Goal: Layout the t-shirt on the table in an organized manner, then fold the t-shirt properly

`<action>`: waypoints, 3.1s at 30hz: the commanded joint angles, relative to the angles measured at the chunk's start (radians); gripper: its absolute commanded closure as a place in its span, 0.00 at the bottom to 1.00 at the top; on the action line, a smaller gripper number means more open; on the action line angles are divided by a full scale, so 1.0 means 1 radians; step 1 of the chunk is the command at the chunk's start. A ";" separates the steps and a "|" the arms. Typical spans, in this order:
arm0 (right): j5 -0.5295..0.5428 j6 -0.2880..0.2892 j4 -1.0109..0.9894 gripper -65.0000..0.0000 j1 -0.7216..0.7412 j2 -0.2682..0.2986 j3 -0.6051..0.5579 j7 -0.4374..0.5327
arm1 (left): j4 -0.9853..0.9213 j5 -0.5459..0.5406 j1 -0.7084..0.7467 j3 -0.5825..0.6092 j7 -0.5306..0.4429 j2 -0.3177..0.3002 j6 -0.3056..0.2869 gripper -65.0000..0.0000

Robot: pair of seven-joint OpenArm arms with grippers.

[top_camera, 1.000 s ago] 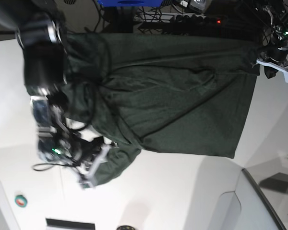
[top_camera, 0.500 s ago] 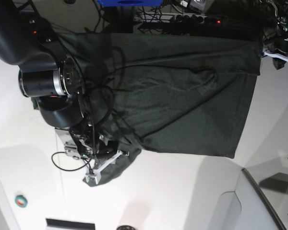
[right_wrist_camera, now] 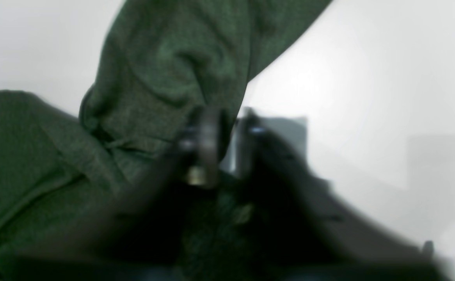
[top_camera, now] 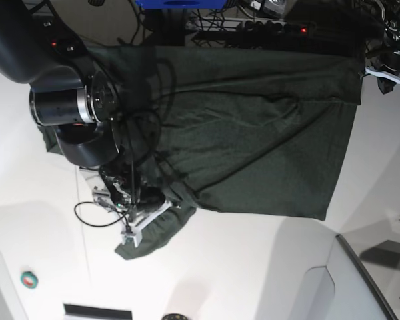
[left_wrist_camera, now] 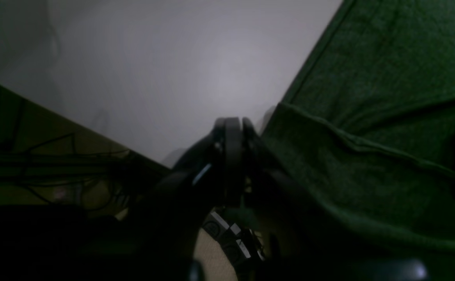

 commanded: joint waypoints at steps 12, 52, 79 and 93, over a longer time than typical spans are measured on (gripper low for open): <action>0.000 0.002 0.376 1.00 -0.073 -0.002 -0.001 -0.256 | 0.019 -0.012 0.002 -0.007 -0.021 -0.017 0.005 1.00; 0.000 0.613 1.709 0.99 -0.733 0.097 -0.478 -0.684 | 0.019 -0.012 0.002 -0.007 -0.021 -0.061 0.005 1.00; 0.001 0.547 1.433 0.68 -0.836 0.073 0.396 -0.621 | 0.007 -0.010 0.090 -0.228 -0.021 -0.186 -0.163 1.00; 0.003 0.502 1.094 0.68 -0.661 0.088 0.574 -0.586 | 0.005 -0.009 0.086 -0.228 -0.021 -0.118 -0.203 1.00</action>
